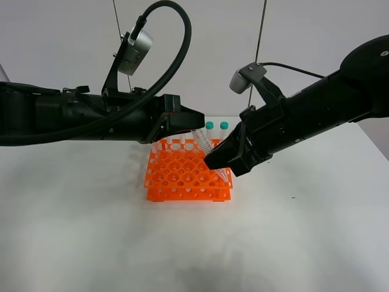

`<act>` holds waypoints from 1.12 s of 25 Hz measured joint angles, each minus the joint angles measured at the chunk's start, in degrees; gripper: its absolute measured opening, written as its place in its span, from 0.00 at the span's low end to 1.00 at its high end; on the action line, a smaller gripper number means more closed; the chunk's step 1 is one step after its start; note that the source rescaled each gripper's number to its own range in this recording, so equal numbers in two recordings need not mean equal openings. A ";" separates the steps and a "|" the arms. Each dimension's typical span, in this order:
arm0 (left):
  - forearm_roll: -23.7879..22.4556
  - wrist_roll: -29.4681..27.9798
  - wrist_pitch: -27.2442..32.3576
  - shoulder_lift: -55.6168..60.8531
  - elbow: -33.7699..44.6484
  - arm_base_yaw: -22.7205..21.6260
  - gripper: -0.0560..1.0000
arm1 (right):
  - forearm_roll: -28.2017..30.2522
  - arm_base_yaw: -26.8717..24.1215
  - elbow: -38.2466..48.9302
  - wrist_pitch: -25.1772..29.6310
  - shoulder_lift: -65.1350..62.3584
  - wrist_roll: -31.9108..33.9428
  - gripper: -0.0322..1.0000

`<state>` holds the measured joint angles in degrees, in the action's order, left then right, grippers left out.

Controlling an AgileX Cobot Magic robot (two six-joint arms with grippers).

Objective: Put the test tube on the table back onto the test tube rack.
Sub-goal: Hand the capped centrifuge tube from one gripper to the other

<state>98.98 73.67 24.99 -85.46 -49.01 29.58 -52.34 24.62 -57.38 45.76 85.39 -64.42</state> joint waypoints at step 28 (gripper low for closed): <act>0.00 0.00 0.10 0.00 0.00 0.00 0.06 | 41.44 0.00 -11.89 5.18 -10.50 46.76 1.00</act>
<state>98.98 73.67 25.09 -85.46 -49.01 29.58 -10.91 24.62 -69.27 50.94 74.89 -17.66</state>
